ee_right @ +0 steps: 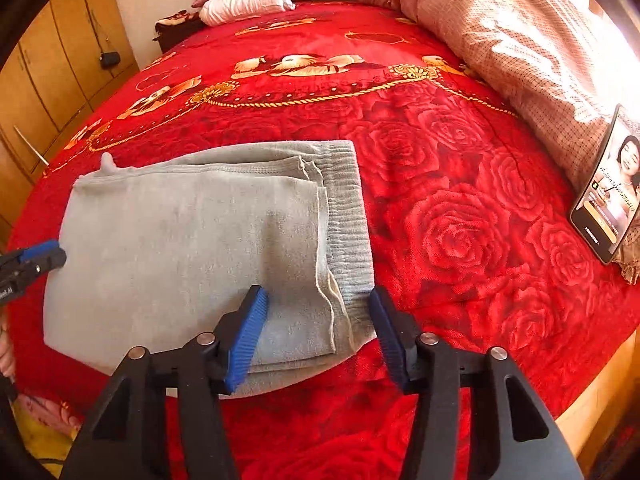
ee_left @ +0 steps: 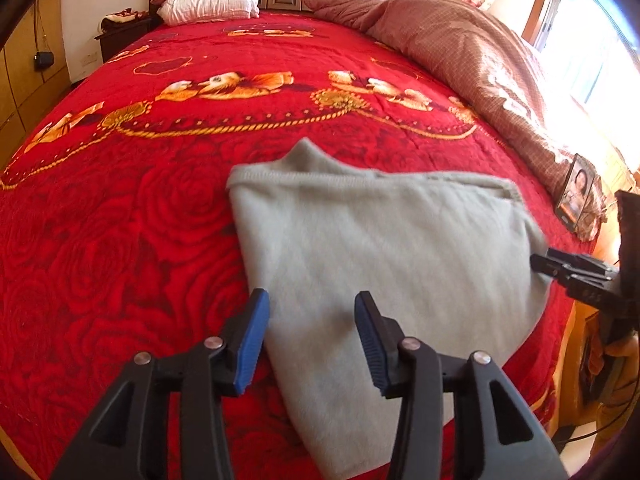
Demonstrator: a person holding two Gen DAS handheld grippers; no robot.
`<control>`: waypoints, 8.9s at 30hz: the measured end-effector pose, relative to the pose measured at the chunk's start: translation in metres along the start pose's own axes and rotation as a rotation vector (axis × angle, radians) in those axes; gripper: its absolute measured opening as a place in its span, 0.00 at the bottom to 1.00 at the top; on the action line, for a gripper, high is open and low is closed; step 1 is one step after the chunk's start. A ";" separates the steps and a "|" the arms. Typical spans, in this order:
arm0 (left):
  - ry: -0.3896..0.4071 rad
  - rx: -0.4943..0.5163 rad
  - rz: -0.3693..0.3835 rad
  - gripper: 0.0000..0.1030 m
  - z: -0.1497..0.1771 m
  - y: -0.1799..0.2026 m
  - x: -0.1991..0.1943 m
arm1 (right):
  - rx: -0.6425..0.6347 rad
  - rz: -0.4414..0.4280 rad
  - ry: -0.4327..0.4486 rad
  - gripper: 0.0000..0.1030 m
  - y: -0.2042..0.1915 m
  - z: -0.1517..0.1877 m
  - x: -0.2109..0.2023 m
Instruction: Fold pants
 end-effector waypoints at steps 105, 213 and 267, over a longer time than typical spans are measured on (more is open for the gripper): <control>0.052 -0.109 0.173 0.48 0.032 0.002 0.008 | 0.014 -0.141 -0.027 0.52 -0.096 0.040 -0.021; -0.173 0.014 0.156 0.68 -0.020 0.077 0.011 | 0.083 -0.373 0.030 0.14 -0.104 -0.022 -0.019; -0.173 0.070 0.255 0.79 -0.045 0.161 0.053 | 0.185 -0.329 -0.031 0.67 0.032 -0.013 0.015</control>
Point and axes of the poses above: each gripper's, at about its wrist camera, not at the fingertips, and x roughly the way its jaws point, y to its right, z to its underside, the point moved 9 cm from there along x, roughly the way its jaws point, and after that the axes turned 9 degrees about -y, right-handed, at the moved point
